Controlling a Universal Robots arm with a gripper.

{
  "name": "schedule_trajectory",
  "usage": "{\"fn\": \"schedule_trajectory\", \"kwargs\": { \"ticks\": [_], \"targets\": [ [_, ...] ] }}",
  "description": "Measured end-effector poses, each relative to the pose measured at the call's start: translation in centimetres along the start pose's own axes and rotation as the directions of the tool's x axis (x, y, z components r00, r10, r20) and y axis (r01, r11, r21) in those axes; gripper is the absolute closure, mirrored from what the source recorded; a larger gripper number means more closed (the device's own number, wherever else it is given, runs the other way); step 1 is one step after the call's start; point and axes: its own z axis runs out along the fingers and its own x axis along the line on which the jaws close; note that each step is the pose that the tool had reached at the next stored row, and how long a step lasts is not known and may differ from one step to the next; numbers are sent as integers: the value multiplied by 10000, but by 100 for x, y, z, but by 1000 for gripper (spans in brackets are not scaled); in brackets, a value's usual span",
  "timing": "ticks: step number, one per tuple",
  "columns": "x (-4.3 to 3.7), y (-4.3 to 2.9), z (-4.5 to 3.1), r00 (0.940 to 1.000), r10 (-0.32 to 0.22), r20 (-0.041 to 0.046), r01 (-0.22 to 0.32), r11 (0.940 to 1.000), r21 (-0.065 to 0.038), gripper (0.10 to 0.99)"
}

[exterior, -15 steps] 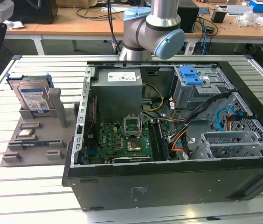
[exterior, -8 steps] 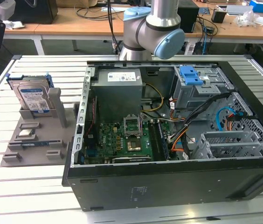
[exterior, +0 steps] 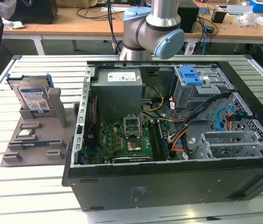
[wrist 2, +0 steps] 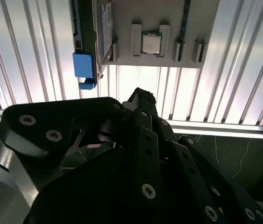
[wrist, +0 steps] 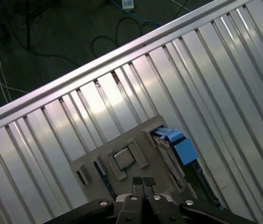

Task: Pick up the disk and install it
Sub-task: 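Pick up the disk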

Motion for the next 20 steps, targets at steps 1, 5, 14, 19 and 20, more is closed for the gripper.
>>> {"fn": "schedule_trajectory", "kwargs": {
  "ticks": [1,5,14,19,20],
  "targets": [
    [0,0,0,9999,-131,-7,131,9999,-3,980],
    [0,0,0,9983,-578,-26,578,9983,-14,980],
    [0,0,0,9912,-1325,-58,1325,9912,-35,980],
    [0,0,0,9844,-1756,-76,1756,9845,-48,980],
    [0,0,0,9818,-1896,-82,1896,9819,-53,980]
  ]
}}
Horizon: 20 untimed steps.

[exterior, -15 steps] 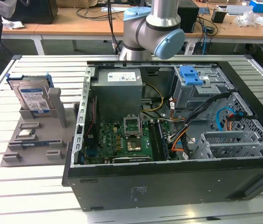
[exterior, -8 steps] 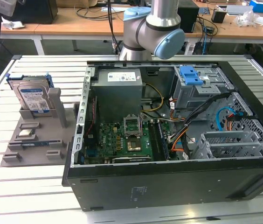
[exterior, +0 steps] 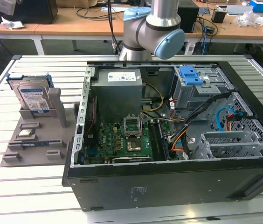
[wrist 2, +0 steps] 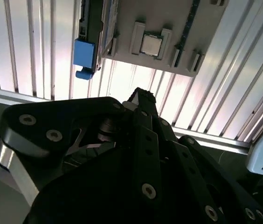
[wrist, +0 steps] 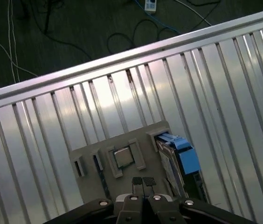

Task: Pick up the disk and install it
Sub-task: 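Pick up the disk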

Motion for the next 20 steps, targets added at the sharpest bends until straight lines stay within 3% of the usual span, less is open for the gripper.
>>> {"fn": "schedule_trajectory", "kwargs": {
  "ticks": [3,9,17,20],
  "targets": [
    [0,0,0,9967,-811,-35,810,9967,-20,980],
    [0,0,0,9855,-1693,-73,1693,9856,-46,980],
    [0,1,0,9849,-1731,-75,1731,9849,-47,973],
    [0,0,0,9848,-1734,-75,1734,9848,-47,792]
  ]
}}
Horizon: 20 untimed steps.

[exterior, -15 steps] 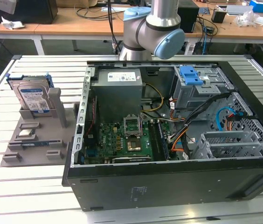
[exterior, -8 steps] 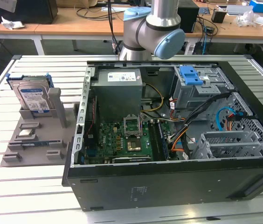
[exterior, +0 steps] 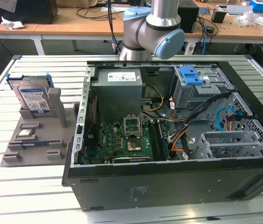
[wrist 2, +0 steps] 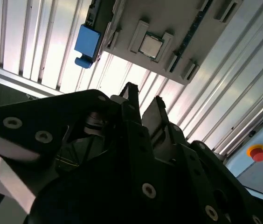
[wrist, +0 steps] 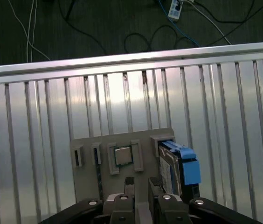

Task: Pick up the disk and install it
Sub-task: 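Pick up the disk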

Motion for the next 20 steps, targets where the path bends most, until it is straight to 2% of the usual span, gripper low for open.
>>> {"fn": "schedule_trajectory", "kwargs": {
  "ticks": [1,2,3,4,7,9,14,17,20],
  "targets": [
    [0,0,0,10000,-1,0,1,10000,0,729],
    [0,0,0,10000,-2,0,2,10000,0,612],
    [0,0,0,10000,-4,-1,4,10000,0,612],
    [0,0,0,10000,-4,0,4,10000,0,545],
    [-3,0,0,10000,-7,0,7,10000,1,545],
    [-36,3,0,10000,-8,-1,8,10000,-1,545],
    [-224,16,5,10000,-13,-3,13,10000,-1,545],
    [-285,17,21,10000,-13,-28,13,10000,2,545],
    [-331,15,71,10000,-12,-63,12,10000,6,545]
  ]
}}
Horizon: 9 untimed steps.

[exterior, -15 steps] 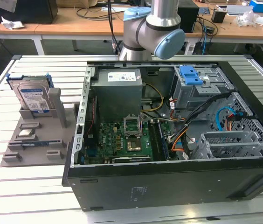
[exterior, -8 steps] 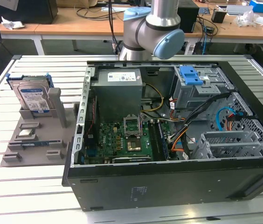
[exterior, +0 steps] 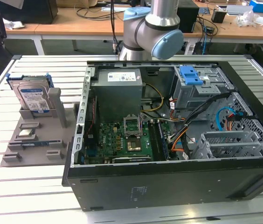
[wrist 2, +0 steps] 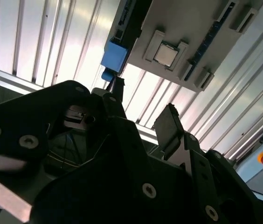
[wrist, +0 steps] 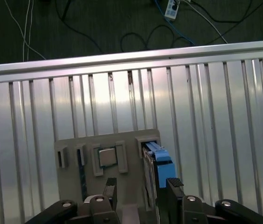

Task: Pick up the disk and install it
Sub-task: 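Pick up the disk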

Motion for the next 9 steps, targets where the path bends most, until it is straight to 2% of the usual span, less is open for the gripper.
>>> {"fn": "schedule_trajectory", "kwargs": {
  "ticks": [6,9],
  "targets": [
    [-52,-24,98,9999,-132,-32,132,9999,0,545],
    [-72,-30,138,9991,-412,-44,412,9992,-4,545]
  ]
}}
